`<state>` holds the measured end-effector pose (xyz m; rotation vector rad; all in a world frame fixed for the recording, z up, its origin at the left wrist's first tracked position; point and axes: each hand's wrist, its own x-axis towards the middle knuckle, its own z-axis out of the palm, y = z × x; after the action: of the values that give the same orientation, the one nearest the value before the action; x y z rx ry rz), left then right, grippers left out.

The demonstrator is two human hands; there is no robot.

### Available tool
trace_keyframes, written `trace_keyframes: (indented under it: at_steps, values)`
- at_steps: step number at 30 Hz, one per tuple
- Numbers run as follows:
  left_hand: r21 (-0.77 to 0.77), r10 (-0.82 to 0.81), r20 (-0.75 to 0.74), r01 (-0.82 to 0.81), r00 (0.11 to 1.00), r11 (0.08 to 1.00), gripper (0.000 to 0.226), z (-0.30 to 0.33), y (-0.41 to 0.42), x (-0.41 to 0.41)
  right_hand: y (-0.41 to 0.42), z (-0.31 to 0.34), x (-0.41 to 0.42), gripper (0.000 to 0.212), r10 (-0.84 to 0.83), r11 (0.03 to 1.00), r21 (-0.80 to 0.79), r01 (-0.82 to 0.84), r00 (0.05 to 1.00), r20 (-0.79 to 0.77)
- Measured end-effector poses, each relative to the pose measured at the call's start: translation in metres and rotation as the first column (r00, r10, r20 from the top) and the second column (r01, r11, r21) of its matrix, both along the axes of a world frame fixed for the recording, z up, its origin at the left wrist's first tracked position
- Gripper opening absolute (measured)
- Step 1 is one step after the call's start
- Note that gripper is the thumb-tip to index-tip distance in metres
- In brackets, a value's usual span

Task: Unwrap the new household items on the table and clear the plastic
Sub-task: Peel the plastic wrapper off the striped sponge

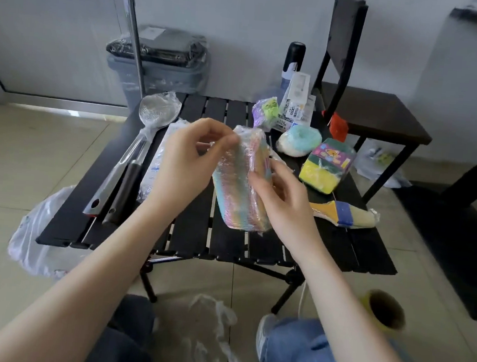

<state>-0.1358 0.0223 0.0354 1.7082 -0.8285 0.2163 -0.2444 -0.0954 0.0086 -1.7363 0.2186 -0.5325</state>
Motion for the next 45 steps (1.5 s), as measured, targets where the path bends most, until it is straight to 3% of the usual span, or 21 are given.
trace_keyframes:
  at_steps: [10, 15, 18, 21, 23, 29, 31, 33, 35, 37, 39, 45]
  values:
    - [-0.091, -0.026, -0.141, 0.013, 0.990, 0.996, 0.012, -0.023, -0.009, 0.029, -0.034, -0.016, 0.041, 0.005, -0.151, 0.982, -0.109, 0.154, 0.988, 0.028]
    - [-0.114, -0.111, -0.240, 0.086, 0.964, 0.990, 0.018, -0.021, -0.005, 0.038, -0.037, -0.011, 0.049, 0.019, -0.186, 0.955, -0.220, 0.201, 0.979, 0.086]
    - [-0.136, -0.125, -0.343, 0.083, 0.931, 0.987, 0.008, -0.023, -0.008, 0.035, -0.042, -0.012, 0.048, 0.026, -0.207, 0.921, -0.312, 0.235, 0.971, 0.119]
    - [-0.043, -0.095, -0.358, 0.085, 0.929, 0.995, 0.037, -0.029, -0.011, 0.037, -0.046, -0.014, 0.047, 0.032, -0.174, 0.894, -0.388, 0.222, 0.973, 0.155]
    - [0.017, -0.088, -0.301, 0.097, 0.950, 0.995, 0.048, -0.032, -0.011, 0.037, -0.046, -0.014, 0.046, 0.032, -0.142, 0.849, -0.482, 0.219, 0.971, 0.191]
    - [0.051, -0.097, -0.238, 0.112, 0.966, 0.992, 0.042, -0.033, -0.011, 0.030, -0.050, -0.017, 0.045, 0.032, -0.126, 0.630, -0.710, 0.315, 0.943, 0.307]
    - [-0.015, -0.135, -0.237, 0.136, 0.962, 0.991, 0.040, -0.032, -0.008, 0.029, -0.048, -0.017, 0.046, 0.045, -0.173, 0.655, -0.680, 0.331, 0.941, 0.291]
    - [-0.078, -0.177, -0.229, 0.163, 0.957, 0.984, 0.039, -0.032, -0.006, 0.030, -0.049, -0.013, 0.045, 0.077, -0.212, 0.786, -0.550, 0.283, 0.958, 0.191]
    - [-0.087, -0.193, -0.223, 0.178, 0.956, 0.980, 0.040, -0.032, -0.003, 0.031, -0.054, -0.005, 0.043, 0.105, -0.178, 0.939, -0.295, 0.174, 0.984, 0.013]
    - [-0.044, -0.184, -0.209, 0.179, 0.961, 0.983, 0.042, -0.036, -0.002, 0.035, -0.059, -0.002, 0.040, 0.116, -0.070, 0.997, 0.022, 0.072, 0.994, -0.084]
    - [0.006, -0.134, -0.221, 0.139, 0.966, 0.990, 0.044, -0.040, -0.001, 0.039, -0.062, -0.002, 0.039, 0.112, -0.036, 0.989, 0.142, 0.043, 0.998, -0.052]
    - [0.096, -0.080, -0.247, 0.106, 0.966, 0.990, 0.035, -0.035, 0.003, 0.043, -0.059, -0.005, 0.040, 0.072, -0.127, 0.989, 0.085, 0.121, 0.989, 0.069]
